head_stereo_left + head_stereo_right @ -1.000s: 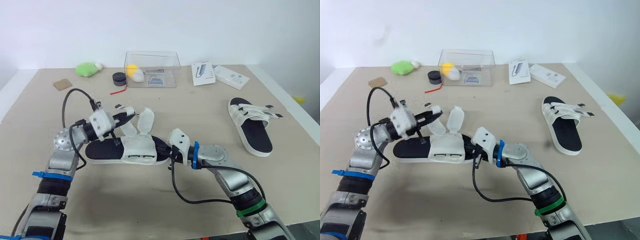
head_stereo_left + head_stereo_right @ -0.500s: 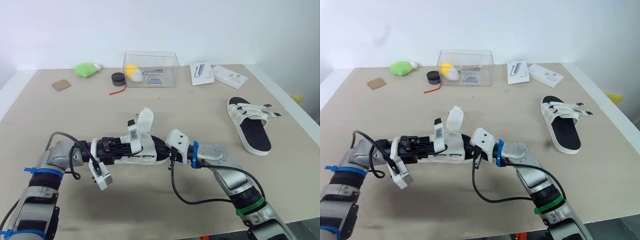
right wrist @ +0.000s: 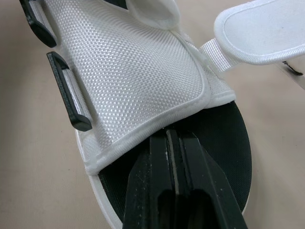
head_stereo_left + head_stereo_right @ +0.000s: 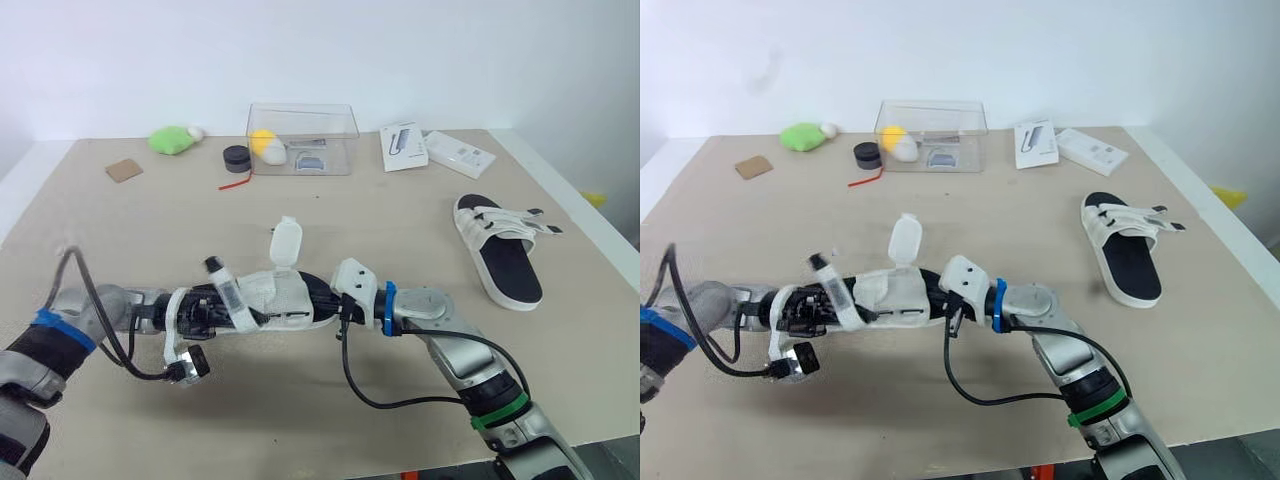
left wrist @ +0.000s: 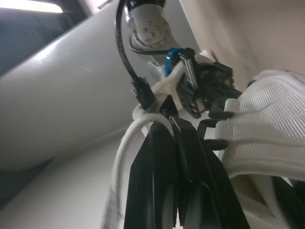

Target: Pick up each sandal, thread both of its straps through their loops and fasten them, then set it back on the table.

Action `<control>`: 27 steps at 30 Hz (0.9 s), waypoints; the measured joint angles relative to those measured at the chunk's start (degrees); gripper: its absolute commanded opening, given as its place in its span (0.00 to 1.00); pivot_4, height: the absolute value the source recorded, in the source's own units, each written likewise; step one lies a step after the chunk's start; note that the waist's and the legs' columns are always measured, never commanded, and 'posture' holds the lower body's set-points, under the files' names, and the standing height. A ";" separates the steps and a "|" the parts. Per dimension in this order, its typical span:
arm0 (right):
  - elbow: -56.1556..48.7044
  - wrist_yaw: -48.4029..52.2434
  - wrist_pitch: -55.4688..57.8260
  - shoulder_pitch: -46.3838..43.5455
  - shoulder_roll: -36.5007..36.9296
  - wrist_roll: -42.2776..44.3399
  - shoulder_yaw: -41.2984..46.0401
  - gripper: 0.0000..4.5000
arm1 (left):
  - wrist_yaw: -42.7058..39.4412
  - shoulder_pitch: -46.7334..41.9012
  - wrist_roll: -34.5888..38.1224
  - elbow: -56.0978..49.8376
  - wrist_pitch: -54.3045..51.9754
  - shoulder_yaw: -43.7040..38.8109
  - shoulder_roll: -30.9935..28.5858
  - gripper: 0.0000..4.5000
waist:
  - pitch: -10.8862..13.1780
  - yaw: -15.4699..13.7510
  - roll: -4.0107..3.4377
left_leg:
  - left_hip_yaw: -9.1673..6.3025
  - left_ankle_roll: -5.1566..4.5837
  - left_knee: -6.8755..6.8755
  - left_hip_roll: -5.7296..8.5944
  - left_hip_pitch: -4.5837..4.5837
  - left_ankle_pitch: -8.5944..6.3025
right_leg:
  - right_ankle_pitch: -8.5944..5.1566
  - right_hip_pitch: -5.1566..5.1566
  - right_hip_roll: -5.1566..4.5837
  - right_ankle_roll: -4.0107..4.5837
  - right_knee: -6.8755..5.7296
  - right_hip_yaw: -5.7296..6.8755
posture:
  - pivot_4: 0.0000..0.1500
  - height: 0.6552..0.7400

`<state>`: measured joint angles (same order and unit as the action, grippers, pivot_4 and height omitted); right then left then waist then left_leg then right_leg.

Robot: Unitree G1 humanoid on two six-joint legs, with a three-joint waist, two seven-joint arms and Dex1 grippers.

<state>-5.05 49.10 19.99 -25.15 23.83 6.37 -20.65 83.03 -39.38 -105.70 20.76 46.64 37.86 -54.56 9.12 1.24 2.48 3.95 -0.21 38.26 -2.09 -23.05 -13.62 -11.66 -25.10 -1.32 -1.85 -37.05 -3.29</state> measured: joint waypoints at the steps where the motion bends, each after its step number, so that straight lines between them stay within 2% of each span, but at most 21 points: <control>1: -0.06 0.09 -0.03 0.00 -0.04 0.00 0.00 0.00 | 1.72 -1.22 0.18 1.25 -1.09 1.35 0.00 0.01 | 0.00 0.02 0.00 | 0.04 0.00 -0.06 0.00 0.00 0.00 | -0.02 -0.03 0.01 0.06 0.00 -0.01 | 1.00 1.00; 5: -0.15 0.20 -0.03 0.00 -0.04 0.00 -0.02 0.00 | 2.76 -2.79 2.75 3.72 -1.18 3.35 0.05 0.01 | 0.00 0.01 0.00 | 0.05 0.00 -0.10 -0.01 0.00 0.00 | 0.03 -0.05 0.02 0.19 -0.01 -0.02 | 1.00 1.00; 7: -0.14 0.30 0.00 0.02 -0.04 -0.02 -0.04 0.00 | 2.11 -3.94 6.52 5.21 1.18 3.80 0.05 0.01 | 0.00 -0.01 0.02 | 0.05 0.01 -0.09 0.00 -0.01 0.00 | 0.17 -0.04 0.00 0.43 -0.01 -0.02 | 1.00 1.00; 12: -0.21 0.46 -0.62 0.02 0.05 -0.81 -0.27 0.00 | 0.51 -4.32 11.43 3.82 2.36 4.22 -0.17 0.01 | -0.01 0.02 0.04 | 0.12 0.00 -0.09 0.02 0.00 0.00 | 0.18 -0.04 0.00 0.41 0.00 -0.07 | 1.00 1.00; 20: -0.06 0.64 -1.02 -0.03 -0.19 -0.97 -0.50 0.00 | 0.77 -1.77 7.48 -5.93 -8.78 4.91 -2.62 0.01 | -0.01 -0.06 0.06 | 0.16 0.01 -0.09 0.06 0.00 0.00 | 0.18 -0.04 -0.03 0.40 -0.01 -0.10 | 1.00 1.00; 24: -0.03 0.64 -0.99 -0.02 -0.34 -1.01 -0.50 0.00 | -2.00 -1.77 10.23 -5.82 -7.92 4.91 -2.55 0.01 | -0.02 -0.08 0.07 | 0.17 0.01 -0.06 0.06 0.01 0.00 | 0.19 -0.04 -0.03 0.39 -0.01 -0.11 | 1.00 1.00; 27: -0.04 0.62 -0.97 0.01 -0.36 -1.03 -0.50 0.00 | -5.50 -2.31 15.82 -3.37 -2.65 4.90 -1.64 0.01 | -0.02 -0.10 0.07 | 0.17 0.01 -0.07 0.05 0.01 0.00 | 0.19 -0.04 -0.02 0.40 -0.01 -0.10 | 1.00 1.00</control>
<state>-5.09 49.72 19.02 -25.14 23.46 5.34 -21.15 77.52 -41.70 -89.88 17.39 43.98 42.76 -56.20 9.09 1.14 2.55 4.12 -0.20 38.19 -2.04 -23.04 -13.63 -11.47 -25.14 -1.34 -1.45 -37.06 -3.39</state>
